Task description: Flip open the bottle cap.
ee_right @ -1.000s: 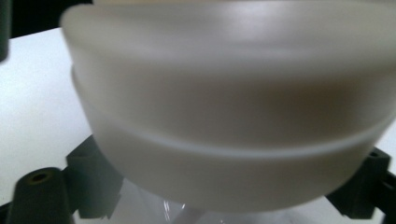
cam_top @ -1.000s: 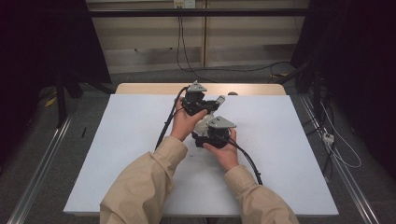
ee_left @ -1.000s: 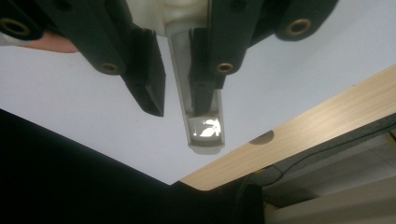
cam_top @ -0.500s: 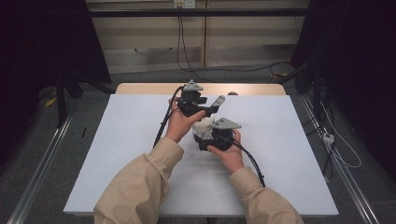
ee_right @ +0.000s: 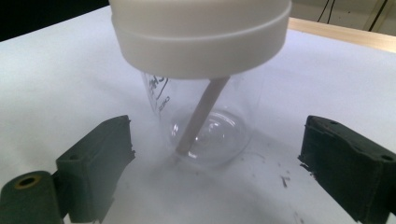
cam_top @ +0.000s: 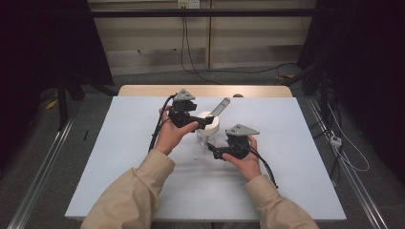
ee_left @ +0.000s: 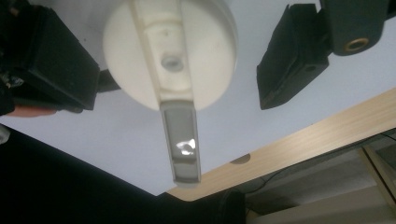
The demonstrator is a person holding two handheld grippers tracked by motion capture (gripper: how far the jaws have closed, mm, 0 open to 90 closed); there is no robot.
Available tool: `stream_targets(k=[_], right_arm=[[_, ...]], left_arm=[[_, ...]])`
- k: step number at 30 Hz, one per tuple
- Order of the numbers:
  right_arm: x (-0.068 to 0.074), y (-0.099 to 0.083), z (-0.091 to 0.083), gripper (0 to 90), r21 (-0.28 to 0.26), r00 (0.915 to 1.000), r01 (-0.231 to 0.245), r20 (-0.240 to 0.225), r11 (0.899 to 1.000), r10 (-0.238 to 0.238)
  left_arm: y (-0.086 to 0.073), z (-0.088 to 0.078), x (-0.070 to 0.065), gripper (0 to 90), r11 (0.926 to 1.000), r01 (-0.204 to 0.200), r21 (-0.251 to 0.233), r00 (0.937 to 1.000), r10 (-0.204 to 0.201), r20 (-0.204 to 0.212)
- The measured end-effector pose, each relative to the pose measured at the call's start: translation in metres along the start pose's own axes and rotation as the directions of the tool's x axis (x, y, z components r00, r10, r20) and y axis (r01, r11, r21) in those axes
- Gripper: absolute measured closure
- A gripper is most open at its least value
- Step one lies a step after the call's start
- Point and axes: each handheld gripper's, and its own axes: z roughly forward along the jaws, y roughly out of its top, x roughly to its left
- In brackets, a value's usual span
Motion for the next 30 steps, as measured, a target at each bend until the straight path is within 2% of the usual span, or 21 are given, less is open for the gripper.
stream_targets(k=[5,8,11,14,17,25,30], right_arm=[[-0.003,-0.005,-0.015,8.3,0.001,1.0,0.004,-0.007,1.0,-0.004],[-0.004,-0.009,-0.023,8.6,0.002,1.0,0.009,-0.004,1.0,-0.009],[-0.004,-0.011,-0.031,8.2,0.003,0.9998,0.006,-0.021,1.0,-0.006],[-0.003,-0.014,-0.038,8.4,0.011,0.9995,0.024,-0.019,1.0,-0.024],[-0.005,-0.018,-0.044,8.6,0.027,0.9996,0.017,-0.024,0.999,-0.016],[-0.009,-0.026,-0.06,8.1,0.023,0.9996,0.016,-0.022,1.0,-0.015],[-0.013,-0.032,-0.071,8.1,0.018,0.9998,-0.002,-0.018,1.0,0.003]], left_arm=[[-0.013,-0.012,-0.002,11.6,1.0,-0.002,-0.008,1.0,0.002,0.003],[-0.02,-0.019,-0.003,10.9,1.0,0.002,0.003,1.0,-0.002,0.005],[-0.028,-0.025,-0.003,9.8,1.0,-0.004,0.008,1.0,0.004,-0.007],[-0.037,-0.032,-0.002,9.7,0.9999,0.01,0.006,0.9999,-0.01,-0.007],[-0.046,-0.039,-0.001,9.2,0.9999,0.014,-0.001,0.9999,-0.014,-0.01],[-0.072,-0.056,0.004,8.0,0.9995,0.033,0.002,0.9992,-0.033,-0.021],[-0.088,-0.065,0.007,8.0,0.9988,0.047,0.014,0.9982,-0.047,-0.037]])
